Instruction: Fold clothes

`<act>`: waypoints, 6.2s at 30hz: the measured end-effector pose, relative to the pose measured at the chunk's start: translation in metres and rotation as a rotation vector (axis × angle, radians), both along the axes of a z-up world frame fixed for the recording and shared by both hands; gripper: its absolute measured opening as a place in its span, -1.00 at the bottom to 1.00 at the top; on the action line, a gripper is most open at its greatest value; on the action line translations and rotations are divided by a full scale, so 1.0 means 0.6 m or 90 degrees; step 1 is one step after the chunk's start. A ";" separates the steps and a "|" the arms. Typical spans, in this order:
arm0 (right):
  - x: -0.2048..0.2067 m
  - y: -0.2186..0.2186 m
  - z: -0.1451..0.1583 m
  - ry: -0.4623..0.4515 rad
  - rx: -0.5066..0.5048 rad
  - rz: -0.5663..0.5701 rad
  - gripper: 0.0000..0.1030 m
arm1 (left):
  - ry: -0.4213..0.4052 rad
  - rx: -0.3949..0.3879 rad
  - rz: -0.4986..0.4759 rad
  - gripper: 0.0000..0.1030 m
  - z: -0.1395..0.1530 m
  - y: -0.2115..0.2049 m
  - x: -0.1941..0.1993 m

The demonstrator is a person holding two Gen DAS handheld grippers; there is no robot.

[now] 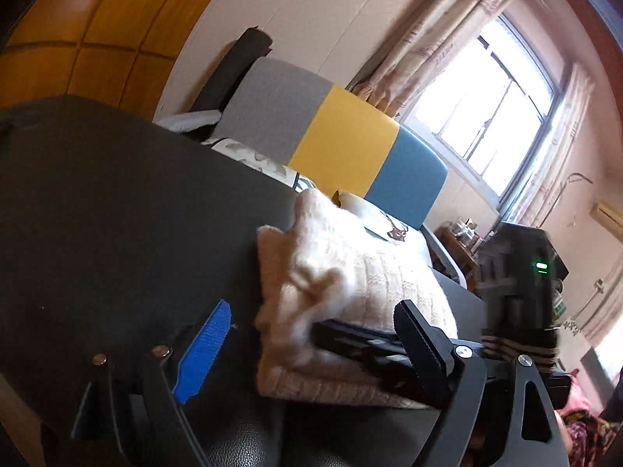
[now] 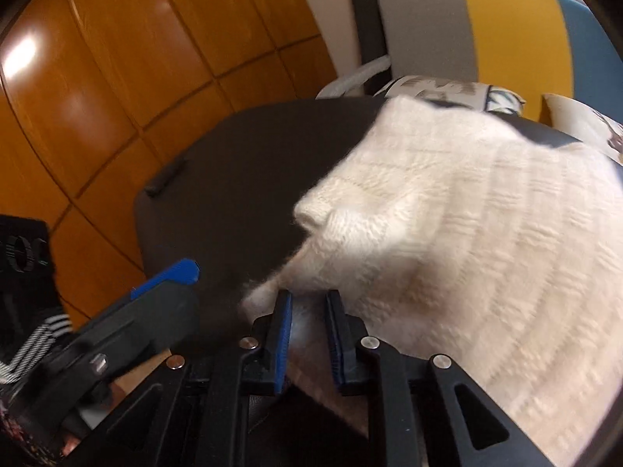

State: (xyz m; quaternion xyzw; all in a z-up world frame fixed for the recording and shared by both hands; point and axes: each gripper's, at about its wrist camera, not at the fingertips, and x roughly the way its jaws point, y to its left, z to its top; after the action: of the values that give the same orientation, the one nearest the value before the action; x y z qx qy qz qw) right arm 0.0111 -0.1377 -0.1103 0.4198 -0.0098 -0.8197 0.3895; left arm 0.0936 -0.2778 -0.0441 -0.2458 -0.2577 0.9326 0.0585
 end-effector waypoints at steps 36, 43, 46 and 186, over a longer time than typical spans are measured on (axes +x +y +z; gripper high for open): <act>0.091 0.218 -0.002 0.089 0.117 -0.121 -0.66 | -0.114 0.047 -0.123 -0.88 0.005 0.042 -0.081; 0.079 0.255 -0.009 0.065 0.105 -0.185 -0.66 | -0.111 0.090 -0.111 -0.88 0.019 0.018 -0.089; 0.075 0.282 -0.002 -0.013 -0.008 -0.169 -0.45 | -0.121 0.094 -0.123 -0.88 0.027 0.019 -0.095; 0.062 0.199 0.007 0.100 0.101 -0.089 -0.52 | -0.150 -0.011 -0.062 0.24 0.036 0.150 -0.142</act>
State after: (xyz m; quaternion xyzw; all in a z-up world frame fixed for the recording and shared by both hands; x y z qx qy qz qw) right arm 0.0480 -0.0183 -0.1063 0.3825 0.0562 -0.8734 0.2962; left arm 0.0085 -0.1879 -0.0222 -0.3661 -0.2427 0.8956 0.0711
